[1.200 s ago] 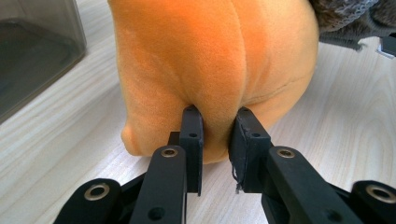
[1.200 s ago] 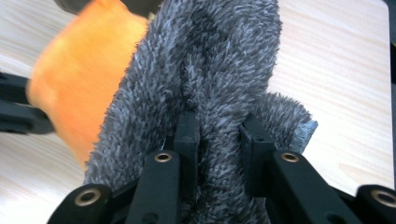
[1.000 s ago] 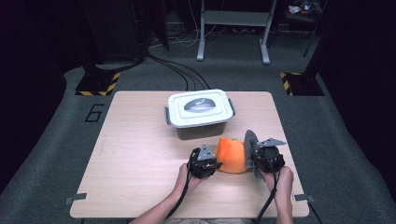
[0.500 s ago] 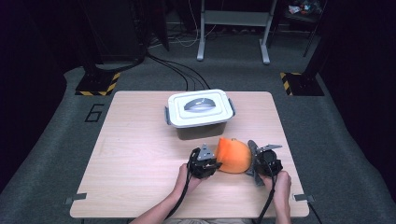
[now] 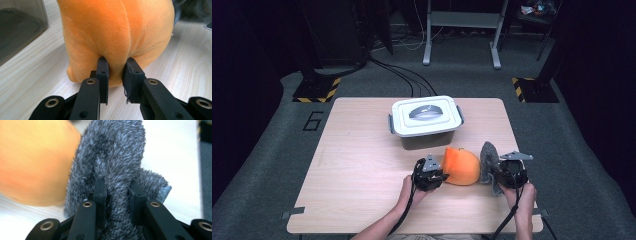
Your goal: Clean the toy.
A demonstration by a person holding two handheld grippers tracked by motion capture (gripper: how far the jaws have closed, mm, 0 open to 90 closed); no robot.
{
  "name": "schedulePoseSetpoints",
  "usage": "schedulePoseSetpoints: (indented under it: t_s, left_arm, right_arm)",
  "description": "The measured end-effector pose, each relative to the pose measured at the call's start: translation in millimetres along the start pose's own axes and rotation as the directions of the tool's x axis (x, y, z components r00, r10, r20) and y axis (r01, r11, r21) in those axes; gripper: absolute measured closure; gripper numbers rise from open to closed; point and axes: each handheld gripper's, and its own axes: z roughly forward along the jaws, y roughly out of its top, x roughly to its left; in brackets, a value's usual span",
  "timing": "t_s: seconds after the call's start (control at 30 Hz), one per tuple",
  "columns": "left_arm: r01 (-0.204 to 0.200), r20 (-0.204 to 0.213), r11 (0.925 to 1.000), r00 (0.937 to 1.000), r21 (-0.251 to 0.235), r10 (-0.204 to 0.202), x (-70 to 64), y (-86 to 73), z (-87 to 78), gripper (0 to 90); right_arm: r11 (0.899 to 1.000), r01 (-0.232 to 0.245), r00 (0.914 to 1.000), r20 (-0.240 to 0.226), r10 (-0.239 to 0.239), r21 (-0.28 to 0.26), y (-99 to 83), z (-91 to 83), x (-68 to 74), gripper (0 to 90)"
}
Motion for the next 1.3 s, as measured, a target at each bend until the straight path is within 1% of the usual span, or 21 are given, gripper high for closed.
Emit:
schedulePoseSetpoints:
  t_s: [0.07, 0.13, 0.2, 0.23, 0.3, 0.37, 0.4, 0.47, 0.57, 0.6, 0.67, 0.77, 0.8, 0.9, 0.97, 1.03, 1.07, 1.1, 1.17, 1.23, 1.3]
  left_arm:
    - [0.0, -0.002, 1.0, 1.0, 0.0, 0.0, -0.1, 0.1, 0.4, 75.6]
    - [-0.001, 0.004, 1.0, 1.0, 0.005, 0.001, 0.3, 0.3, 0.0, 75.7]
    - [-0.002, 0.002, 1.0, 1.0, 0.006, 0.002, 0.8, 0.4, -0.1, 75.6]
    - [0.003, 0.003, 1.0, 1.0, 0.005, -0.003, 0.8, 0.3, 0.0, 75.6]
    - [-0.003, 0.001, 1.0, 1.0, 0.007, 0.003, 0.9, 0.5, -0.1, 75.6]
    - [-0.002, 0.0, 1.0, 1.0, 0.006, 0.002, 0.9, 0.4, -0.1, 75.6]
    - [0.001, 0.002, 1.0, 1.0, 0.007, -0.001, 0.9, 0.3, -0.1, 75.6]
    - [0.005, 0.006, 1.0, 1.0, 0.004, -0.005, 1.4, 0.0, 0.0, 75.4]
    - [-0.012, -0.012, 0.9999, 0.9999, -0.007, 0.011, -0.1, -0.2, 0.3, 74.2]
    - [-0.011, -0.014, 0.9999, 0.9999, -0.008, 0.01, -0.6, -0.1, 0.4, 73.6]
    - [-0.021, -0.018, 0.9997, 0.9996, -0.008, 0.021, -0.1, 0.6, 0.3, 69.9]
    - [-0.013, -0.024, 0.9999, 0.9996, 0.008, 0.013, 1.5, 1.0, 0.0, 58.7]
    - [-0.013, -0.034, 0.9998, 0.9993, 0.014, 0.014, 1.5, 0.4, 0.5, 55.2]
    - [-0.015, -0.057, 0.9994, 0.9982, 0.031, 0.017, 3.0, -1.9, 3.0, 44.7]
    - [-0.024, -0.065, 0.9993, 0.9975, 0.029, 0.026, 3.9, -2.5, 4.5, 40.0]
    - [-0.045, -0.078, 0.9985, 0.9958, 0.031, 0.048, 2.4, -1.3, 6.3, 36.3]
    - [-0.072, -0.076, 0.9969, 0.9943, 0.03, 0.074, 1.5, -0.2, 7.2, 36.3]
    - [-0.085, -0.082, 0.996, 0.9929, 0.027, 0.087, 0.3, 0.3, 8.3, 38.3]
    - [-0.129, -0.081, 0.9912, 0.988, 0.028, 0.131, -2.4, 1.3, 10.2, 43.8]
    - [-0.142, -0.082, 0.9895, 0.9862, 0.025, 0.144, -3.2, 1.4, 11.8, 52.6]
    - [-0.135, -0.071, 0.9906, 0.9881, 0.021, 0.136, -2.7, 1.2, 12.3, 62.6]
  right_arm:
    - [0.999, 0.019, 0.9998, -0.01, -0.019, -0.044, 4.5, -12.2, 1.2, 72.1]
    - [0.996, 0.04, 0.9987, -0.029, -0.043, -0.085, 10.6, -25.7, 7.0, 72.1]
    - [0.993, 0.069, 0.9965, -0.04, -0.073, -0.098, 14.8, -33.0, 13.5, 72.0]
    - [0.991, 0.083, 0.9945, -0.055, -0.089, -0.104, 17.3, -35.9, 20.9, 72.0]
    - [0.989, 0.112, 0.9901, -0.074, -0.119, -0.093, 19.0, -34.4, 30.5, 72.0]
    - [0.988, 0.134, 0.986, -0.09, -0.14, -0.07, 19.2, -26.8, 40.6, 72.0]
    - [0.99, 0.132, 0.9866, -0.09, -0.136, -0.051, 18.8, -22.3, 44.9, 72.0]
    - [0.99, 0.138, 0.9884, -0.06, -0.14, -0.029, 18.2, -13.8, 49.6, 72.0]
    - [0.99, 0.136, 0.989, -0.056, -0.137, -0.025, 18.4, -6.2, 49.0, 72.2]
    - [0.991, 0.135, 0.9893, -0.052, -0.136, -0.028, 18.9, -4.4, 48.1, 72.2]
    - [0.991, 0.132, 0.9895, -0.056, -0.133, -0.027, 19.7, -2.8, 46.0, 72.3]
    - [0.992, 0.125, 0.9905, -0.054, -0.127, -0.026, 20.7, 0.4, 42.6, 72.4]
    - [0.991, 0.131, 0.9893, -0.062, -0.132, -0.028, 20.7, 1.4, 40.6, 72.4]
    - [0.992, 0.127, 0.9898, -0.061, -0.129, -0.025, 21.7, 4.4, 37.2, 72.5]
    - [0.992, 0.122, 0.9902, -0.065, -0.124, -0.027, 22.2, 5.9, 35.8, 72.6]
    - [0.991, 0.128, 0.9891, -0.07, -0.129, -0.025, 22.6, 7.0, 34.0, 72.6]
    - [0.991, 0.128, 0.989, -0.072, -0.129, -0.027, 22.8, 7.7, 33.3, 72.6]
    - [0.991, 0.13, 0.9891, -0.068, -0.131, -0.024, 23.1, 8.2, 32.1, 72.6]
    - [0.991, 0.13, 0.9894, -0.063, -0.131, -0.022, 23.4, 8.9, 31.2, 72.5]
    - [0.991, 0.133, 0.9888, -0.065, -0.134, -0.023, 23.4, 9.5, 30.4, 72.5]
    - [0.991, 0.131, 0.9892, -0.064, -0.132, -0.027, 23.4, 9.7, 30.0, 72.5]
